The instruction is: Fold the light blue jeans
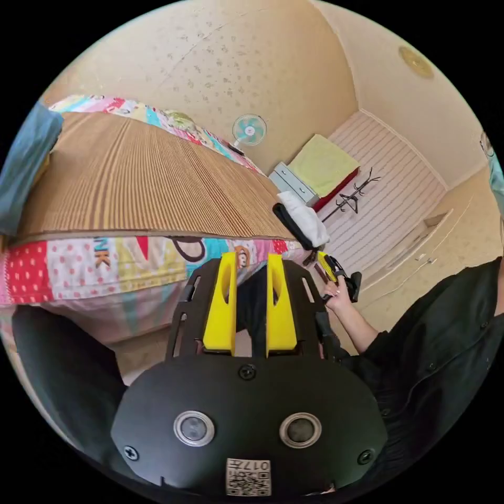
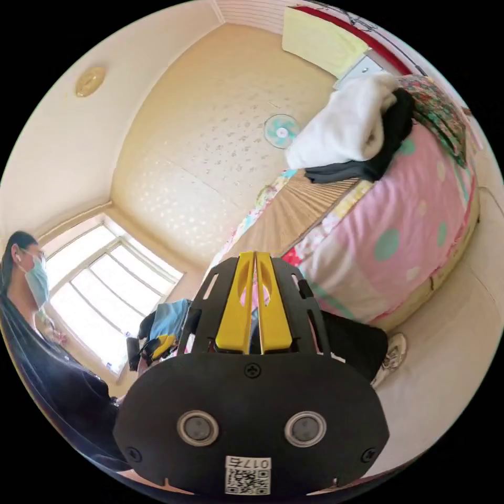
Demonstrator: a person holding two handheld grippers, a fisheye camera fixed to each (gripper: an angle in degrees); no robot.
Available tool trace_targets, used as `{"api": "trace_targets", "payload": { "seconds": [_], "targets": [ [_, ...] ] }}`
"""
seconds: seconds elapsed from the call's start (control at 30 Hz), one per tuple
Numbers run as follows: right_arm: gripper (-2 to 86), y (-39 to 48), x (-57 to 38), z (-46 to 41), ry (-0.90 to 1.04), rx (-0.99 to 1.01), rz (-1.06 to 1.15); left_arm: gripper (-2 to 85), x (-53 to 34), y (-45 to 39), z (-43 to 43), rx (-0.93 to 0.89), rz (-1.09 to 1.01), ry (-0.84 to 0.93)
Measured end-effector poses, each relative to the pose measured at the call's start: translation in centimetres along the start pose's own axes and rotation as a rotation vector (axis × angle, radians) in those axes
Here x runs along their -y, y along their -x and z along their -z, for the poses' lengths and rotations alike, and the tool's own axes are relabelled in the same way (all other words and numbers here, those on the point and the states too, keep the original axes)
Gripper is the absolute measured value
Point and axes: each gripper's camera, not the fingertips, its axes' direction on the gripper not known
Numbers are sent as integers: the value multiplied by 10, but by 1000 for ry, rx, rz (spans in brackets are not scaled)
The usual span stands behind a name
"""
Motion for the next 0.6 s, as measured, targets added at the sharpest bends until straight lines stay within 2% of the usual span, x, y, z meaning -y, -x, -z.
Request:
{"api": "trace_targets", "payload": {
  "seconds": [0.07,0.13,0.23,0.33,0.4,0.5,0.53,0.6],
  "targets": [
    [8,42,0,-37,79,-2,157,87,13,16,51,182,12,-145],
    [5,84,-6,-90,244,-63,385,88,27,44,113,417,75,-291],
    [5,91,-29,-142,363,-166,409,108,36,86,183,661,214,-436],
    [5,89,-60,-170,407,-143,433,120,42,125,233,845,319,-520],
    [5,95,-68,-179,407,-171,472,126,49,157,245,881,392,-492],
    [5,89,-77,-194,426,-181,456,79,60,213,229,763,508,-363],
    [5,83,-77,-199,437,-163,434,46,61,221,223,704,571,-386],
    [5,70,-77,-204,442,-125,375,19,65,211,219,678,556,-475]
  ]
}}
